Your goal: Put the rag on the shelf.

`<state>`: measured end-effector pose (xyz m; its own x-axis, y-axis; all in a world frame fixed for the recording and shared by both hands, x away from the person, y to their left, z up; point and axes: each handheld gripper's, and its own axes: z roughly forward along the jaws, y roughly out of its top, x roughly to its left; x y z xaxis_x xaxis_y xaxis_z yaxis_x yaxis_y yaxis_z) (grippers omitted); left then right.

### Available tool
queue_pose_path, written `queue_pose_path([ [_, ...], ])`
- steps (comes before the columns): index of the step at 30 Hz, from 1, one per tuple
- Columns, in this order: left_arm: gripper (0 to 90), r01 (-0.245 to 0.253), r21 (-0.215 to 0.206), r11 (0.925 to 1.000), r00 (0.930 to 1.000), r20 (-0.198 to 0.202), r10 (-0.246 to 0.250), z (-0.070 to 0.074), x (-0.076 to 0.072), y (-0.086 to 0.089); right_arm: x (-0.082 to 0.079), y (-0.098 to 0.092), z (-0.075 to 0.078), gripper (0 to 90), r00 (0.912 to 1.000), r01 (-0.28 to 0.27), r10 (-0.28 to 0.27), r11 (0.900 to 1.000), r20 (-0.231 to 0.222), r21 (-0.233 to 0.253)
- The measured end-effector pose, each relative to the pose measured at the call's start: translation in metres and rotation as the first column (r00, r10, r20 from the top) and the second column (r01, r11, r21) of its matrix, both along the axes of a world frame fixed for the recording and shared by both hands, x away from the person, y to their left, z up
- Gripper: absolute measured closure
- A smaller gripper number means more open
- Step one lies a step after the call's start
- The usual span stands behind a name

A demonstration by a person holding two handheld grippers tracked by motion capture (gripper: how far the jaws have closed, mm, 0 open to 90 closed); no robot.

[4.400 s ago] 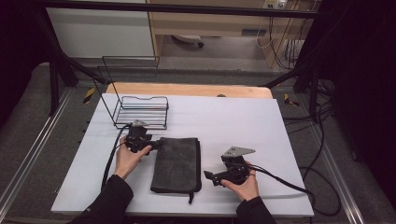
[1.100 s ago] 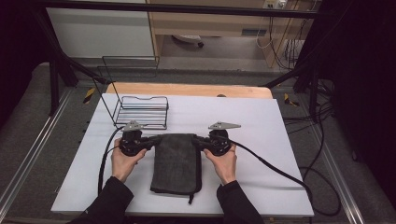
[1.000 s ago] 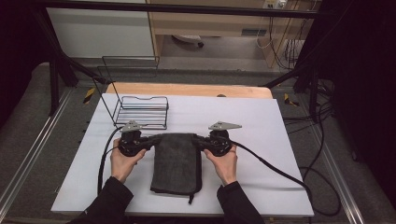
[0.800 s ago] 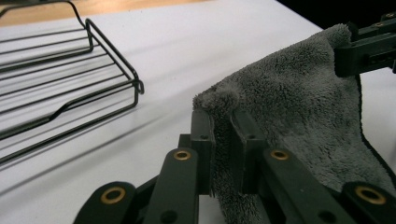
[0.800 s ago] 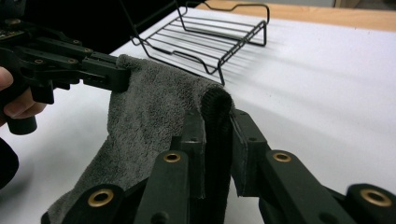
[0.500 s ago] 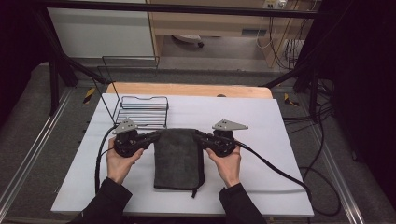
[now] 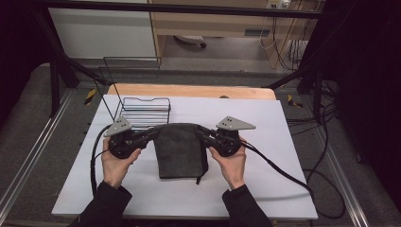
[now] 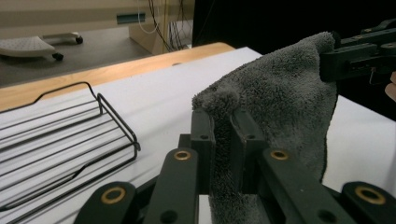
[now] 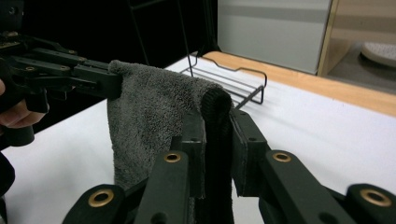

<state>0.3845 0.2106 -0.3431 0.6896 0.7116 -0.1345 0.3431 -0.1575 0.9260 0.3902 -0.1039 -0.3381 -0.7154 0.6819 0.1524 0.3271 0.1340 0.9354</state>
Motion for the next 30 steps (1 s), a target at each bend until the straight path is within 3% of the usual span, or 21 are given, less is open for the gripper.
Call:
queue_pose_path([
  [11, 80.9, -0.022, -0.043, 0.9988, 0.9967, 0.078, 0.025, 0.019, -0.011, 0.008, -0.005, 0.005, 0.019, 78.1, 0.9969, -0.010, 0.009, 1.000, 0.078, 0.019],
  [19, 80.9, -0.041, -0.060, 0.9973, 0.9927, 0.111, 0.047, 0.026, -0.014, 0.012, -0.007, 0.010, 0.027, 78.2, 0.9932, -0.014, 0.010, 0.999, 0.116, 0.034],
  [27, 80.9, -0.067, -0.077, 0.9948, 0.9858, 0.149, 0.078, 0.039, -0.016, 0.018, -0.008, 0.020, 0.038, 78.2, 0.9862, -0.012, 0.002, 0.998, 0.165, 0.058],
  [30, 80.9, -0.074, -0.104, 0.9918, 0.9822, 0.164, 0.091, 0.044, -0.016, 0.023, -0.009, 0.024, 0.042, 78.3, 0.9833, -0.009, -0.004, 0.997, 0.182, 0.073],
])
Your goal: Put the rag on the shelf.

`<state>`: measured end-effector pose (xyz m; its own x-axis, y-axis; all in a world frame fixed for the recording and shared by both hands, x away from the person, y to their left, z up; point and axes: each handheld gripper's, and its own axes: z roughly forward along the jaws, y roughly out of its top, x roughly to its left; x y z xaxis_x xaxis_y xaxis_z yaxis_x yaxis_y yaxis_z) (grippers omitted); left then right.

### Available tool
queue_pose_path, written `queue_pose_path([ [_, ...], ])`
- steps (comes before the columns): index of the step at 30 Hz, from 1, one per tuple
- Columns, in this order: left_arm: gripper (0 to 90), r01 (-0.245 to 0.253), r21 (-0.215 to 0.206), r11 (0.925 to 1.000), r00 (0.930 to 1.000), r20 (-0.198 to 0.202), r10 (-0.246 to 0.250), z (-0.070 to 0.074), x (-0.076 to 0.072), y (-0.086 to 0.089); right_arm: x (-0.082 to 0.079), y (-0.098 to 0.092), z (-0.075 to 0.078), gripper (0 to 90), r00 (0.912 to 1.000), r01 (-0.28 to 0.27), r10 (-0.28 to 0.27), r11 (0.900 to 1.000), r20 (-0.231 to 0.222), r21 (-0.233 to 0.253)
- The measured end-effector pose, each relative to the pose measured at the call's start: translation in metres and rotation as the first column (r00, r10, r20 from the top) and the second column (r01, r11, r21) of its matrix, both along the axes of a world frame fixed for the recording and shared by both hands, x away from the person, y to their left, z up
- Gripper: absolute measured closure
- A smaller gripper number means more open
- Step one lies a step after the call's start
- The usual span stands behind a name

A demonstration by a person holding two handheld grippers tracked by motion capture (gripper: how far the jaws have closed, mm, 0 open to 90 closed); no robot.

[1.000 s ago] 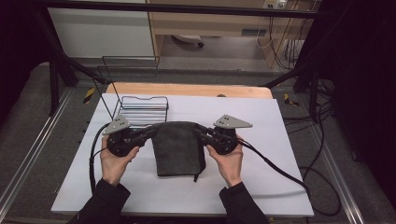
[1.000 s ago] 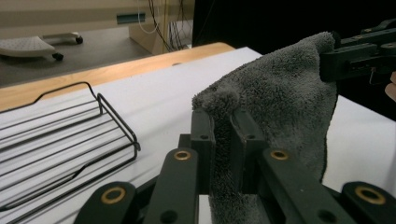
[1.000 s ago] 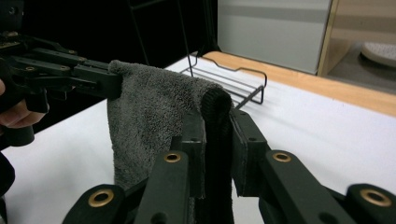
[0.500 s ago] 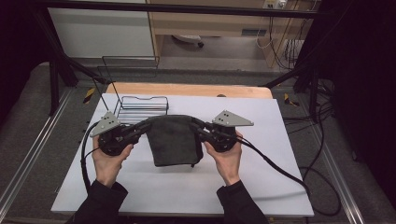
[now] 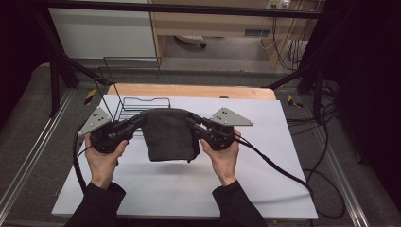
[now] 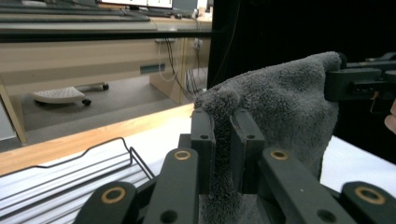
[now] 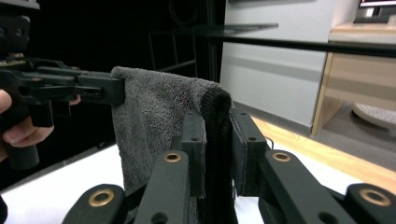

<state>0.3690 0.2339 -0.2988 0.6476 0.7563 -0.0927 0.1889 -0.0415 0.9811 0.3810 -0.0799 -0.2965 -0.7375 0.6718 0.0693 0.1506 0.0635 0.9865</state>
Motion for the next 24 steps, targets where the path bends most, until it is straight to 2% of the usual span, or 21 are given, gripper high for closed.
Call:
queue_pose_path([
  [7, 80.9, -0.015, -0.029, 0.9995, 0.9993, 0.033, 0.016, 0.008, 0.001, 0.005, 0.000, 0.008, 0.010, 78.3, 0.9989, 0.012, -0.013, 1.000, 0.045, 0.026],
  [15, 80.9, -0.033, -0.051, 0.9982, 0.9965, 0.076, 0.037, 0.019, 0.005, 0.014, 0.002, 0.017, 0.019, 78.3, 0.9973, 0.014, -0.017, 0.999, 0.071, 0.048],
  [21, 81.0, -0.049, -0.061, 0.9970, 0.9949, 0.085, 0.054, 0.025, 0.008, 0.018, 0.005, 0.024, 0.024, 78.3, 0.9958, 0.024, -0.029, 0.998, 0.087, 0.055],
  [24, 81.0, -0.054, -0.083, 0.9951, 0.9943, 0.087, 0.061, 0.029, 0.011, 0.022, 0.008, 0.030, 0.031, 78.3, 0.9948, 0.023, -0.029, 0.998, 0.098, 0.061],
])
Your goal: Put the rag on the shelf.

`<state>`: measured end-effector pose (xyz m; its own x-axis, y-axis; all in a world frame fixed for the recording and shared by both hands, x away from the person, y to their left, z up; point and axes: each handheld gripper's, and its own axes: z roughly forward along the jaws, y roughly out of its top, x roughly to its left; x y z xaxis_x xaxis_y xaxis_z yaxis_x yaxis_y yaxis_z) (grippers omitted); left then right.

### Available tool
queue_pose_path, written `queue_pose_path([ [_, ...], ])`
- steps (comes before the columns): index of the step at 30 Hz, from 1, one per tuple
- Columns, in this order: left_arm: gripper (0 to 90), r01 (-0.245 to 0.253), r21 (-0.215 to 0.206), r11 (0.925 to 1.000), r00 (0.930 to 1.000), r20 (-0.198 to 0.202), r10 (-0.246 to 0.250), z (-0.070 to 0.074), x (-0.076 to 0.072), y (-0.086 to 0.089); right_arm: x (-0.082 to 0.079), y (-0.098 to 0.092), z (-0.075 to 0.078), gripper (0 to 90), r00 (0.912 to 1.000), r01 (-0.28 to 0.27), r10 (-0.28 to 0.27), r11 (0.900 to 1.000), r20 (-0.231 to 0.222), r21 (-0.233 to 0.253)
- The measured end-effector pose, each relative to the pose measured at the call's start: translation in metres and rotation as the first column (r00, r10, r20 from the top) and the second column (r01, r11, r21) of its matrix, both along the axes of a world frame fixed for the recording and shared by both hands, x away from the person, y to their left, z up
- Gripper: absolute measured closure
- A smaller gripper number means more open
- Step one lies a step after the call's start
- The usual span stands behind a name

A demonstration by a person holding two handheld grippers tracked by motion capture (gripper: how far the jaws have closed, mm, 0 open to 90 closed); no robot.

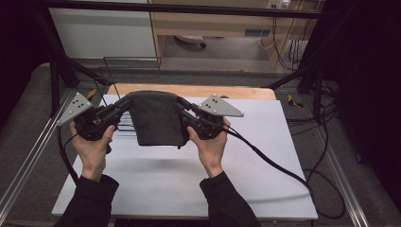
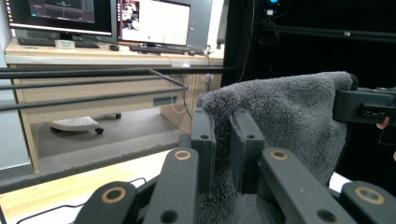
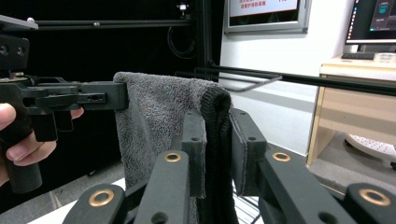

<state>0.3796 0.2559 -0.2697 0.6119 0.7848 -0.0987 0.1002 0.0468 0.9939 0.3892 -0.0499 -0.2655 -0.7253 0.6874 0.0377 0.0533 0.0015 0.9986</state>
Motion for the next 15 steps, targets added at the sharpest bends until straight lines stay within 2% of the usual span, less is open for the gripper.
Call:
queue_pose_path([
  [9, 81.0, -0.022, -0.048, 0.9986, 0.9991, 0.037, 0.024, 0.013, 0.007, 0.009, 0.006, 0.013, 0.016, 78.4, 0.9993, 0.008, -0.009, 1.000, 0.037, 0.015],
  [15, 81.0, -0.036, -0.063, 0.9974, 0.9973, 0.062, 0.040, 0.022, 0.008, 0.015, 0.010, 0.020, 0.027, 78.4, 0.9983, 0.002, -0.004, 1.000, 0.058, 0.022],
])
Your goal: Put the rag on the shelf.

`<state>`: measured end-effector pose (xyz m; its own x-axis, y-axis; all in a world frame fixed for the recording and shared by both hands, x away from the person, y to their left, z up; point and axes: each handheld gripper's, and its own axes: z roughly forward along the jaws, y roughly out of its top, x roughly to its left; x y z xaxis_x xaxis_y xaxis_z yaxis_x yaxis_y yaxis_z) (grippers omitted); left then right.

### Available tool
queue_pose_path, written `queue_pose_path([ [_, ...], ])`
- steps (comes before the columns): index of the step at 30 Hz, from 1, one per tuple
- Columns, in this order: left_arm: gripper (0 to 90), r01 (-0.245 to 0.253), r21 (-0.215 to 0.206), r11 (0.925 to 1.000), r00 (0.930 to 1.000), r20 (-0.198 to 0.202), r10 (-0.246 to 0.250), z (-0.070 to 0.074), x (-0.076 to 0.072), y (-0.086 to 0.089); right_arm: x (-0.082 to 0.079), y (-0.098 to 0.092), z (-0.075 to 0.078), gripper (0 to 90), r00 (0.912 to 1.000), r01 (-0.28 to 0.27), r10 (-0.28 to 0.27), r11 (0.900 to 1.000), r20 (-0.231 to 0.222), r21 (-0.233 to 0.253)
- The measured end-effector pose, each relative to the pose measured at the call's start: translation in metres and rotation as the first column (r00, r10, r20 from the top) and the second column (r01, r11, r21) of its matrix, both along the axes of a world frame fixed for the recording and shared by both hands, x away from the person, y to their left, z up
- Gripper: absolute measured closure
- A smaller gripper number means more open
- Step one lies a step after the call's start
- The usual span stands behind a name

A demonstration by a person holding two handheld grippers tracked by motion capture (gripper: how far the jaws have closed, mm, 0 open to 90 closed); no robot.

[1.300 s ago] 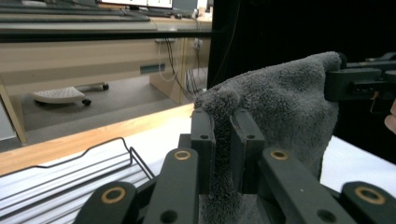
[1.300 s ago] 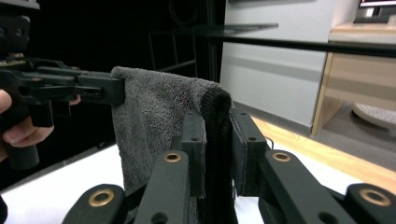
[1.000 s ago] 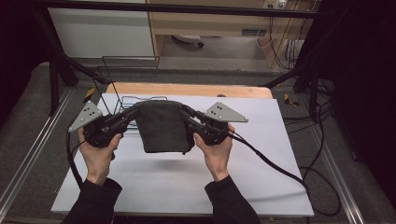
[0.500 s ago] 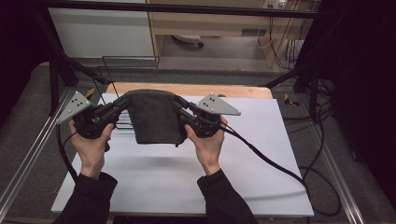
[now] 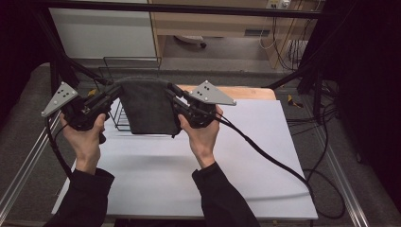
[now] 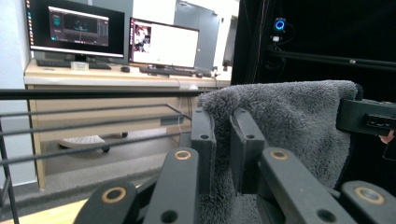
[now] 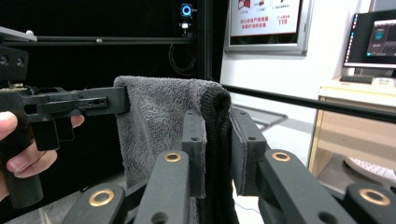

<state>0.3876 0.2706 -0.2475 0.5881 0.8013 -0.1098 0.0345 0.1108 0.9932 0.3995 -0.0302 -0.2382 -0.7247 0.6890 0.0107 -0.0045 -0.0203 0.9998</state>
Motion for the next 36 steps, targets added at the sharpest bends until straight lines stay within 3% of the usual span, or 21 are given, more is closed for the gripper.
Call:
queue_pose_path([
  [11, 81.1, -0.027, -0.030, 0.9992, 0.9986, 0.044, 0.028, 0.025, 0.003, 0.009, 0.009, 0.013, 0.028, 78.6, 0.9984, 0.007, -0.007, 1.000, 0.057, 0.005],
  [22, 81.1, -0.060, -0.030, 0.9978, 0.9942, 0.088, 0.062, 0.052, 0.006, 0.016, 0.019, 0.024, 0.054, 78.7, 0.9961, 0.007, -0.008, 1.000, 0.088, 0.020],
  [31, 81.1, -0.076, -0.062, 0.9952, 0.9910, 0.105, 0.083, 0.067, 0.013, 0.026, 0.028, 0.037, 0.069, 78.7, 0.9934, 0.007, -0.010, 1.000, 0.114, 0.024],
  [36, 81.1, -0.097, -0.057, 0.9937, 0.9882, 0.114, 0.103, 0.076, 0.017, 0.029, 0.033, 0.042, 0.073, 78.8, 0.9927, 0.005, -0.009, 0.999, 0.120, 0.036],
])
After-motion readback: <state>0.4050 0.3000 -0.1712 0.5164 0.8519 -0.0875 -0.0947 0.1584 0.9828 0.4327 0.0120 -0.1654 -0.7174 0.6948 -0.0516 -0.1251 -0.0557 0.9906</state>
